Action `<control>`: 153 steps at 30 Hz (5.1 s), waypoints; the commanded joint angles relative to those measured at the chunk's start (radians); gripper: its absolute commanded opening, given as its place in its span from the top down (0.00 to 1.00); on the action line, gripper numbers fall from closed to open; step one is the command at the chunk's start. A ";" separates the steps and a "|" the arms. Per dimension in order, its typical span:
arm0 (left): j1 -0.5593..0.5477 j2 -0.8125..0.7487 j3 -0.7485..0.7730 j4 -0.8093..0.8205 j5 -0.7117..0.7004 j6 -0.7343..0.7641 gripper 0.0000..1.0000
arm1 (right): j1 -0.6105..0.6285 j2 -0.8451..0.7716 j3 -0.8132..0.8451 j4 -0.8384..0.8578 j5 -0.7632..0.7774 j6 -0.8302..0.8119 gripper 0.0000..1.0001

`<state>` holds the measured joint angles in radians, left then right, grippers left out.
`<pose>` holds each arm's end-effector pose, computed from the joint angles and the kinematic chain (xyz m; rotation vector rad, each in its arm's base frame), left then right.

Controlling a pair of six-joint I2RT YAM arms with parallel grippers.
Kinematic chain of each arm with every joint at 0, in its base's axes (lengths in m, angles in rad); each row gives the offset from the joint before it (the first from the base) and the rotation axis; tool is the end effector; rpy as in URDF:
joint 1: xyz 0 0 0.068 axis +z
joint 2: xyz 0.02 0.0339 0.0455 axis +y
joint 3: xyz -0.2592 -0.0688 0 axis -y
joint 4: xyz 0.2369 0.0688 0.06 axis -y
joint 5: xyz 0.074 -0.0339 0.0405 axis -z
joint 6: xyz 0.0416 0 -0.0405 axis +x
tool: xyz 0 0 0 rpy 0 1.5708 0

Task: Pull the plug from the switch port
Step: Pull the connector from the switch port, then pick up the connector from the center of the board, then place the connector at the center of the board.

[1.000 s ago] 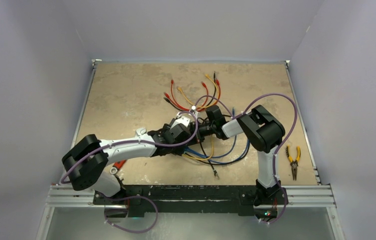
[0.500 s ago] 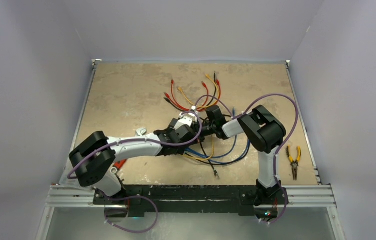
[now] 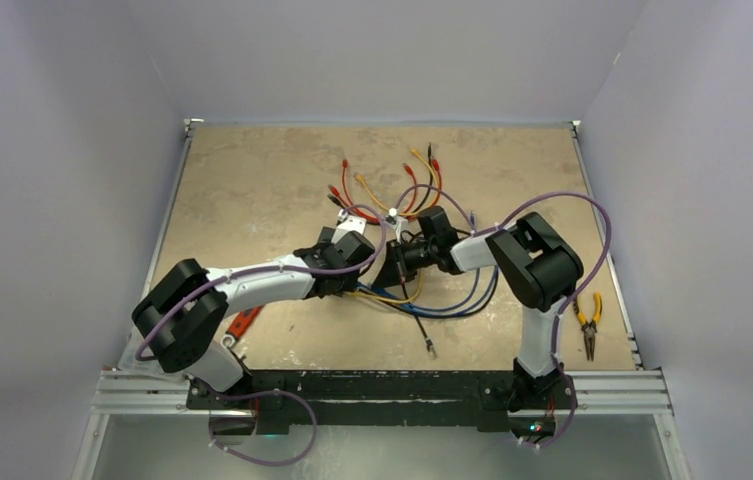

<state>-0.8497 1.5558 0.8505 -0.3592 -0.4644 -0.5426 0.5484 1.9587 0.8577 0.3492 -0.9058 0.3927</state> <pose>0.2050 -0.2050 0.1675 0.2279 2.4584 0.0383 0.2830 0.2112 0.1013 -0.6883 2.3405 1.5050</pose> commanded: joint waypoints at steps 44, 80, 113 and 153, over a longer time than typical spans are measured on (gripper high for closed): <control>-0.017 0.065 -0.080 -0.024 0.056 0.058 0.53 | -0.073 -0.531 0.596 -0.261 0.469 -0.017 1.00; -0.021 0.072 -0.082 -0.018 0.062 0.055 0.52 | -0.328 0.070 1.454 -0.396 0.301 0.050 1.00; -0.035 0.086 -0.074 -0.028 0.061 0.040 0.52 | -0.195 0.642 1.544 0.029 -0.035 0.629 1.00; -0.044 -0.137 -0.007 0.058 0.213 0.052 0.34 | -0.230 -0.007 0.667 -0.192 0.281 0.024 0.13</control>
<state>-0.9039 1.4673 0.8097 -0.3233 -0.3271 -0.4873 0.3038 2.0560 1.6863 0.1261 -0.6598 0.5014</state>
